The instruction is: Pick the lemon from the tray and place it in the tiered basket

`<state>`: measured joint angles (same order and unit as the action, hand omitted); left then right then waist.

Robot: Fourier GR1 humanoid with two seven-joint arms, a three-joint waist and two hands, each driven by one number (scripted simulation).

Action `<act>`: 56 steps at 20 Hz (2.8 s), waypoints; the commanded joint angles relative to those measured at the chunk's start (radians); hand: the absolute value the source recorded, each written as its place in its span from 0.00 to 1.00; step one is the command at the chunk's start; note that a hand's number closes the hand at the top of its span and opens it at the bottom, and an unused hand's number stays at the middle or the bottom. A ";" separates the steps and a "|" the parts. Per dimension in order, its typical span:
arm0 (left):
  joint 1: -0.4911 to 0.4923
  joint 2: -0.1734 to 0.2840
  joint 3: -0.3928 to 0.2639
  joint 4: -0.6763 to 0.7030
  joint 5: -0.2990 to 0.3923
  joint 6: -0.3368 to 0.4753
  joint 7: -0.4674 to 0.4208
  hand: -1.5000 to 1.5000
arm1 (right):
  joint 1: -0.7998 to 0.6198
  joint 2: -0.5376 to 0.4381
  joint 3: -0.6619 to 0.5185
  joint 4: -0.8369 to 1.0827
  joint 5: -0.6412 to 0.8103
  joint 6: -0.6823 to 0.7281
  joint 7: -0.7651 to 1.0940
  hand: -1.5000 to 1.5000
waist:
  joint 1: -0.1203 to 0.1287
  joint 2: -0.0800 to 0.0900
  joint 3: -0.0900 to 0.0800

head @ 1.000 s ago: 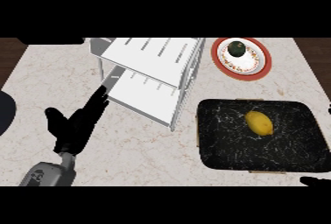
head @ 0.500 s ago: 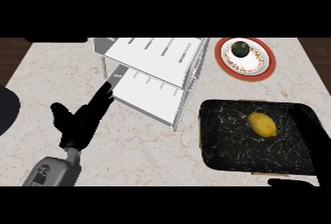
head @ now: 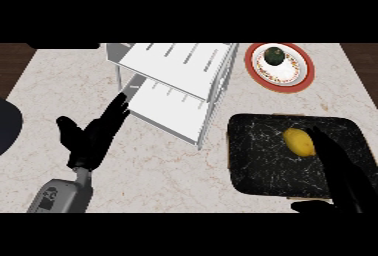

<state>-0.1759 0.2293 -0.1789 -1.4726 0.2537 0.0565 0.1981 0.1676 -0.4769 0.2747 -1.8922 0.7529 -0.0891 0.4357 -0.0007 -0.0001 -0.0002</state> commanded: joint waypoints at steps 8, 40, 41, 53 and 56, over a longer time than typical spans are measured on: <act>0.047 -0.055 0.038 0.014 -0.065 -0.037 -0.033 0.50 | 0.068 0.077 -0.105 0.133 0.087 -0.095 -0.157 0.00 | -0.003 0.000 0.000; 0.069 -0.097 0.128 -0.083 -0.125 -0.127 0.066 0.50 | -0.265 0.237 -0.314 0.670 0.100 -0.144 -0.405 0.00 | 0.005 -0.001 0.000; 0.007 -0.141 0.114 -0.024 -0.154 -0.089 0.051 0.50 | -0.265 0.216 -0.346 0.699 0.088 -0.159 -0.438 0.00 | 0.002 0.000 0.000; -0.026 -0.132 0.139 0.036 -0.155 -0.116 0.022 0.50 | -0.344 0.252 -0.285 0.721 0.114 -0.137 -0.541 1.00 | -0.001 0.000 0.000; -0.012 -0.127 0.143 0.018 -0.142 -0.128 0.032 0.50 | -0.323 0.281 -0.308 0.771 0.105 -0.210 -0.597 1.00 | 0.001 0.001 0.000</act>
<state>-0.1932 0.0969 -0.0426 -1.4686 0.1068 -0.0548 0.2433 -0.1632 -0.2609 -0.0362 -1.1420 0.8540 -0.2176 -0.1581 -0.0063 -0.0128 -0.0244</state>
